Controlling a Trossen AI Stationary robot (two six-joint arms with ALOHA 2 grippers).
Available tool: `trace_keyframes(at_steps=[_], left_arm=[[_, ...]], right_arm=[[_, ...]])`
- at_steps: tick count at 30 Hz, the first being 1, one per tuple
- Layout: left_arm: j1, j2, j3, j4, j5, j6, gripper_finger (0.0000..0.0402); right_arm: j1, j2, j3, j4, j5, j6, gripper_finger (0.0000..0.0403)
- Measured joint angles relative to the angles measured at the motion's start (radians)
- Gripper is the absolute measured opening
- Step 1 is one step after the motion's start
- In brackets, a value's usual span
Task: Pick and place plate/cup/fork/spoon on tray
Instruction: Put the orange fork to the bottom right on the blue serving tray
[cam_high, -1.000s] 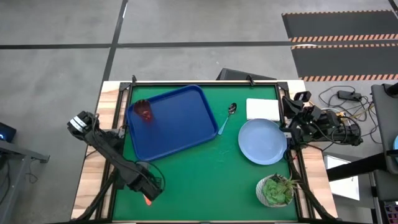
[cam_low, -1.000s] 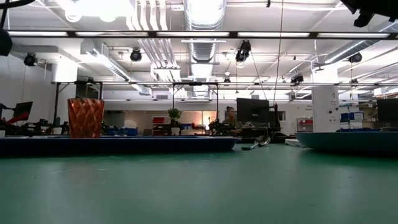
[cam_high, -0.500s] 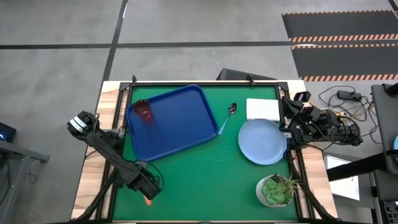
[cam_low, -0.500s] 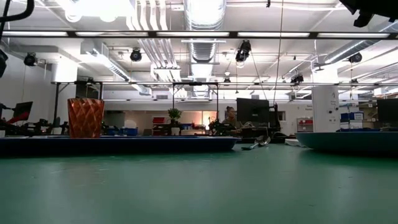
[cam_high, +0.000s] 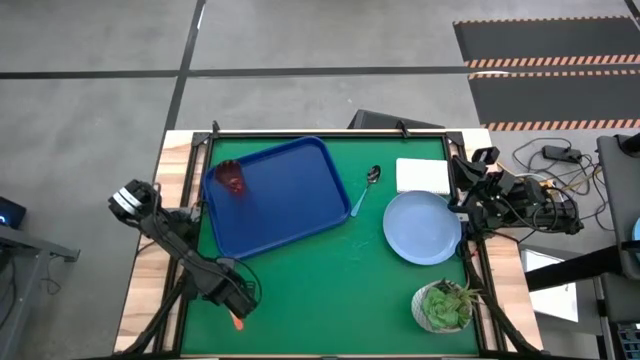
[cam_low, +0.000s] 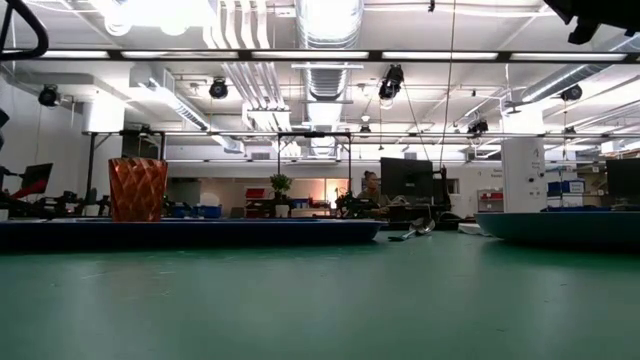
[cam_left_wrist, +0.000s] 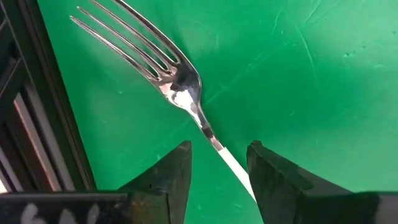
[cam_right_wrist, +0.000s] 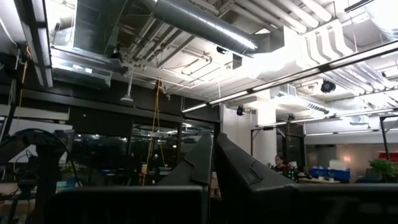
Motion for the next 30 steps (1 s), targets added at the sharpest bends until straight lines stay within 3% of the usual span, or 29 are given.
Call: trace_keyframes(at_steps=[9,19,30], left_arm=[[-0.008,0.036,0.000,0.033,0.000,0.016,0.0127],[-0.009,0.031,-0.001,0.056,0.005,0.024,0.0010],[-0.010,0.001,0.020,0.068,-0.004,0.044,0.0001]], right_arm=[[0.000,0.000,0.000,-0.003,0.000,0.000,0.0009],[0.000,0.000,0.000,-0.004,0.000,-0.016,0.0009],[0.000,0.000,0.000,-0.005,0.000,-0.017,0.0009]])
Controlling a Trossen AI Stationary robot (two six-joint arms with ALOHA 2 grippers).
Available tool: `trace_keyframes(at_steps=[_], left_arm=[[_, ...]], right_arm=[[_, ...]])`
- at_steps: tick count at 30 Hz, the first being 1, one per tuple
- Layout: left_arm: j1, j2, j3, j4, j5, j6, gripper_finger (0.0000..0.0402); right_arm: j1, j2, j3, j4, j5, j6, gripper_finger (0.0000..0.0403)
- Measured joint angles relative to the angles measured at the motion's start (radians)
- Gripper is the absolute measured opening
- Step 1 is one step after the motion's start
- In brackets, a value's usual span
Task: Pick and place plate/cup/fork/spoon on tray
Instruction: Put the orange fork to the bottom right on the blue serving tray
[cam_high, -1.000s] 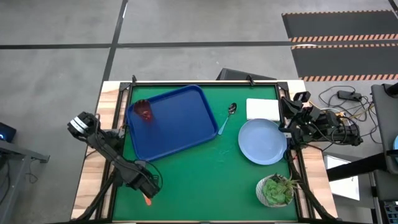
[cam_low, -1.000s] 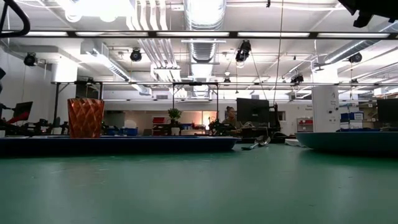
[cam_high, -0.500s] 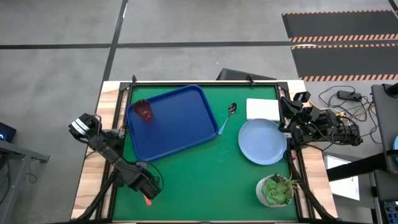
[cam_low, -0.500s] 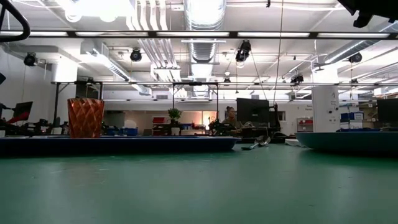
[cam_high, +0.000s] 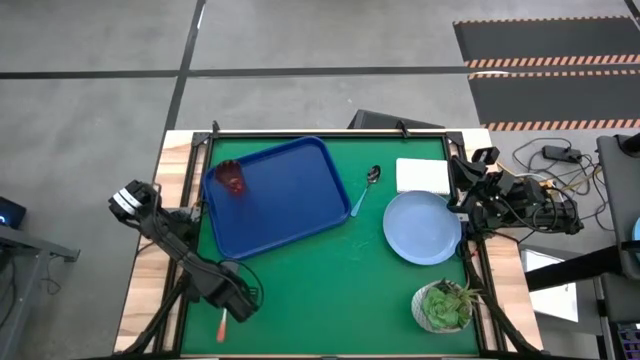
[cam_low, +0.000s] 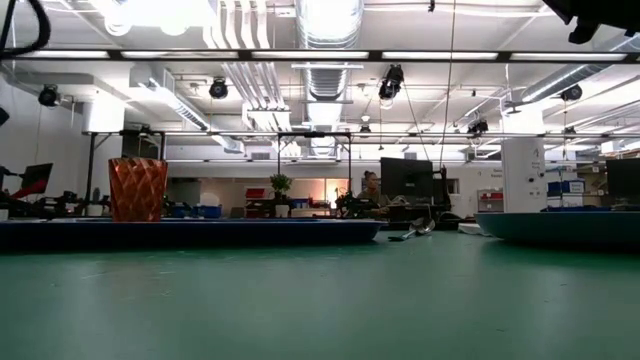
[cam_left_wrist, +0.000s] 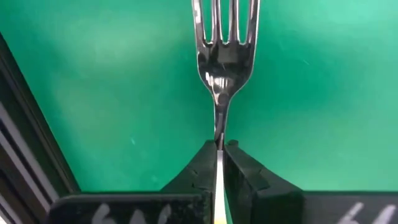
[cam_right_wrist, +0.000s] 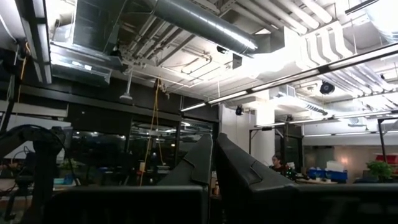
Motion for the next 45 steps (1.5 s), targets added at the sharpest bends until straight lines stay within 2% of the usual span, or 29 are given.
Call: trace_keyframes(at_steps=[5,9,13,19,25,34,39,45], left_arm=[[0.012,-0.053,0.037,-0.006,-0.089,0.021,0.0001],[0.072,-0.075,0.072,-0.004,-0.306,0.062,0.0000],[0.185,-0.079,0.134,0.000,-0.450,0.229,0.0000],[0.389,-0.074,0.227,0.033,-0.581,0.503,0.0000],[0.552,-0.074,0.261,0.031,-0.643,0.664,0.0000],[0.748,-0.074,0.241,0.021,-0.614,0.835,0.0000],[0.836,-0.074,0.235,0.024,-0.629,0.839,0.0000],[0.881,-0.068,0.211,0.024,-0.687,0.789,0.0000]], right_arm=[[0.000,0.000,0.000,0.000,0.000,-0.008,0.0009],[0.000,0.000,0.000,0.000,0.000,-0.023,0.0009],[0.000,0.000,0.000,0.000,0.000,-0.024,0.0009],[0.000,0.000,0.000,-0.002,0.000,-0.025,0.0009],[0.000,0.000,0.000,-0.009,0.000,-0.025,0.0009],[0.000,0.000,0.000,-0.011,0.000,-0.025,0.0009],[0.000,0.000,0.000,-0.011,0.000,-0.025,0.0009],[0.000,0.000,0.000,-0.011,0.000,-0.025,0.0009]])
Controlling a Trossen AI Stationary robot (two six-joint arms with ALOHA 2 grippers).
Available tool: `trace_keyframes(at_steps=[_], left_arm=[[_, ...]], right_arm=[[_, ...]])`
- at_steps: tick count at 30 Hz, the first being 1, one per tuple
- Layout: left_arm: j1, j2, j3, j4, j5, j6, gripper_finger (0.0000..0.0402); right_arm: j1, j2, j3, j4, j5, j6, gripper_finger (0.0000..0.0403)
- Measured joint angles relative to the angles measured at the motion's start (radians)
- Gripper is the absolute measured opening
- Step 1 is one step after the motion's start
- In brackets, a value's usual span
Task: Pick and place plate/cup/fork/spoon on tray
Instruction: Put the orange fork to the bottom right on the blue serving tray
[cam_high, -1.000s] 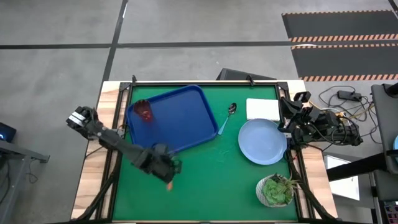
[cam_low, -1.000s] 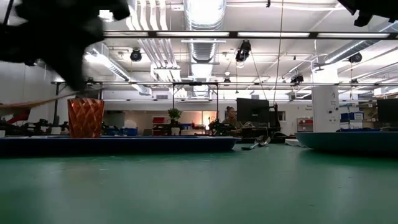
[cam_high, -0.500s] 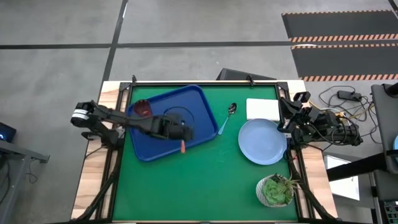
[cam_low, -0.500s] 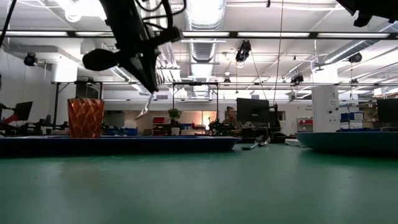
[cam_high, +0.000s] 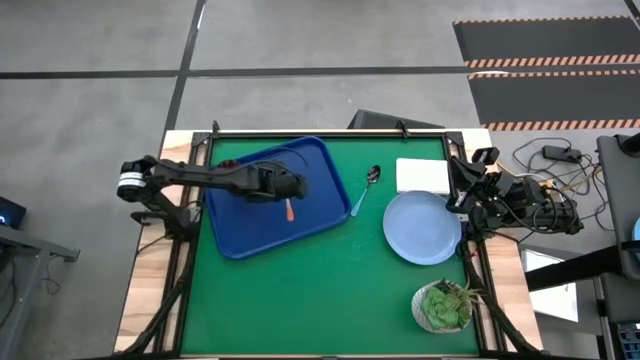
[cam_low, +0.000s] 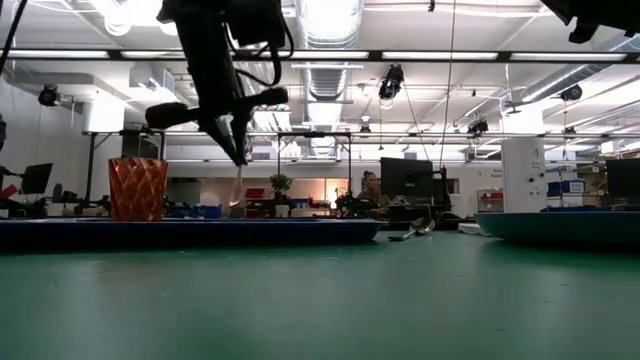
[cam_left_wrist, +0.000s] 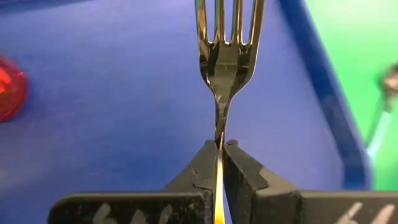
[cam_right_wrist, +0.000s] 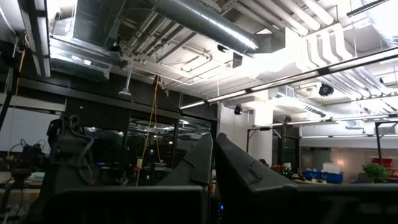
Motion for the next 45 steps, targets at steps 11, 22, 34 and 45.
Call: trace_keyframes(at_steps=[11,22,34,45], left_arm=[[0.016,0.052,-0.003,0.019,0.008,-0.060,0.0000],[0.021,0.100,-0.007,0.028,0.022,-0.100,0.0017],[0.020,0.096,-0.024,0.034,0.019,-0.101,0.0063],[-0.061,0.005,0.011,0.309,0.011,0.635,0.0063]], right_arm=[[0.000,0.000,0.000,0.000,0.001,-0.001,0.0009],[0.000,0.000,0.000,0.000,0.001,-0.002,0.0009],[0.000,0.000,0.000,-0.001,0.000,0.000,0.0009],[0.000,0.021,0.000,-0.001,-0.060,0.051,0.0009]])
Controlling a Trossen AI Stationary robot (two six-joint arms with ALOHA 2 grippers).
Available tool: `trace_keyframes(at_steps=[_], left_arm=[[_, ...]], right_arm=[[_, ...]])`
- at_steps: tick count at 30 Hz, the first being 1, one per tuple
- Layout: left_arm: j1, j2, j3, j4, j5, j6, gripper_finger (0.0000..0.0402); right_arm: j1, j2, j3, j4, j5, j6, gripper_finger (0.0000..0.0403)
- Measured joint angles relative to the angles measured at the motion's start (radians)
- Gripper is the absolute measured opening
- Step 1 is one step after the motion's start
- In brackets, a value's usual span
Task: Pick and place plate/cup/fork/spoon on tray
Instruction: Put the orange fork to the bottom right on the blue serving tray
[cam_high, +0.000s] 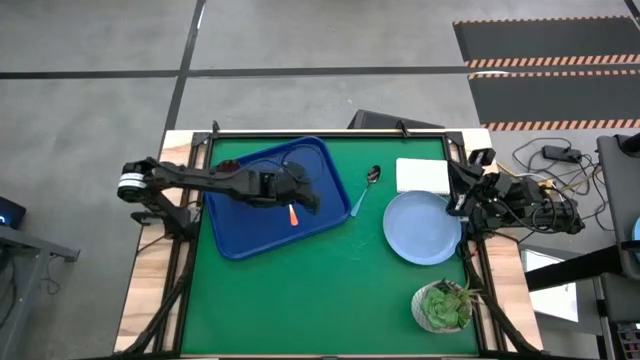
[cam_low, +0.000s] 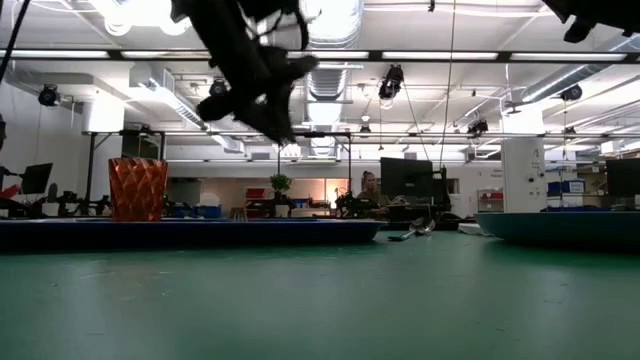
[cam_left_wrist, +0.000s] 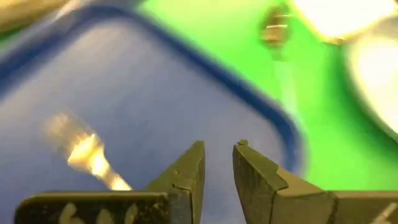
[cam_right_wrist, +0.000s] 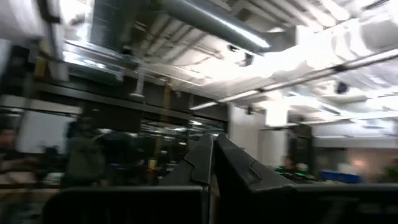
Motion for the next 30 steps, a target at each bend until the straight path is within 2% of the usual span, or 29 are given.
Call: trace_keyframes(at_steps=[5,9,12,20,25,30], left_arm=[[-0.091,-0.046,-0.006,0.165,-0.004,0.430,0.0063],[-0.157,-0.068,-0.008,0.210,-0.006,0.708,0.0063],[-0.181,-0.093,-0.008,0.226,-0.032,0.861,0.0063],[-0.181,-0.185,-0.043,0.333,-0.035,1.084,0.0063],[-0.189,-0.278,-0.206,0.561,0.031,1.220,0.0063],[-0.183,-0.407,-0.404,0.779,0.015,1.273,0.0063]], right_arm=[[0.000,0.106,0.039,0.002,-0.123,0.101,0.0009],[0.000,0.264,0.091,-0.007,-0.126,0.170,0.0008],[0.000,0.404,0.132,-0.005,-0.126,0.200,0.0008],[0.000,0.752,0.328,0.003,-0.115,0.287,0.0008],[0.000,0.936,0.453,-0.003,-0.074,0.312,0.0009],[0.000,1.103,0.576,-0.021,-0.033,0.320,0.0008]])
